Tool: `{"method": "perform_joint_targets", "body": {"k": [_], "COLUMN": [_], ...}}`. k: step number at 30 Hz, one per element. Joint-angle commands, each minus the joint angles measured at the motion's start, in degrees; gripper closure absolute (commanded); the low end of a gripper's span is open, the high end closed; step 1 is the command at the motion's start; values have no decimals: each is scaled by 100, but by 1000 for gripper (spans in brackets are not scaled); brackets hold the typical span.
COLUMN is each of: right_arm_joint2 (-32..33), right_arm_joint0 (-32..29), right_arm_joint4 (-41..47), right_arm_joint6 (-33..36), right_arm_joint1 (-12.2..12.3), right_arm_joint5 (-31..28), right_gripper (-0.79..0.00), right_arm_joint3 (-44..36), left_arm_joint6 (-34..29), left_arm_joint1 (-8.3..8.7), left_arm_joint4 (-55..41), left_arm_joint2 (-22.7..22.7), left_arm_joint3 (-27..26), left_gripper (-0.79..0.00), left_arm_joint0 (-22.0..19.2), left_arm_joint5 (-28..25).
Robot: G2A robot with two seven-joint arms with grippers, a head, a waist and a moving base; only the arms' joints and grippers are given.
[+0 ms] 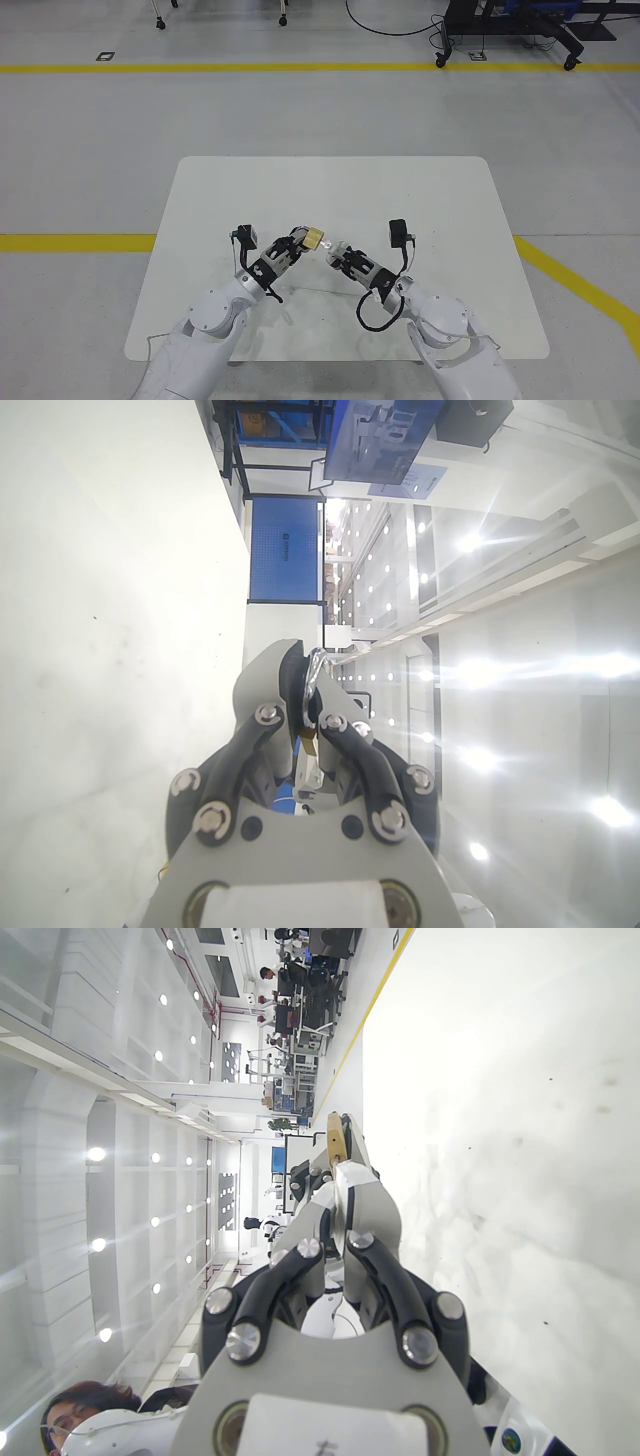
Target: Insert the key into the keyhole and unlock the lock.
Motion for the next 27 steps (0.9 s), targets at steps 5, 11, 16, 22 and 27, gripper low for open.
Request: {"method": "perform_joint_targets", "body": {"k": [5,11,16,22,27], "right_arm_joint2": [-79,-172,-160,192,218], "right_arm_joint0": [103,218,275,190,179], "right_arm_joint4": [-30,-21,69,587,621], "right_arm_joint6": [-29,-59,-102,240,277], "right_arm_joint1": [-14,-34,-45,-7,-3], "right_arm_joint5": [57,116,92,-200,-211], "right_gripper": [0,0,0,-785,-785], "right_arm_joint3": [70,149,143,122,121], "left_arm_joint6": [-47,-138,-216,-223,-216], "left_arm_joint1": [3,6,8,8,8], "left_arm_joint4": [28,21,-81,-261,-273], "left_arm_joint2": [-20,-43,-97,-200,-207], "left_arm_joint3": [-15,6,65,276,283], "left_gripper": [0,0,0,0,0], "left_arm_joint0": [7,-7,-36,-115,-119], "left_arm_joint5": [-23,-67,-108,-107,-99]}}
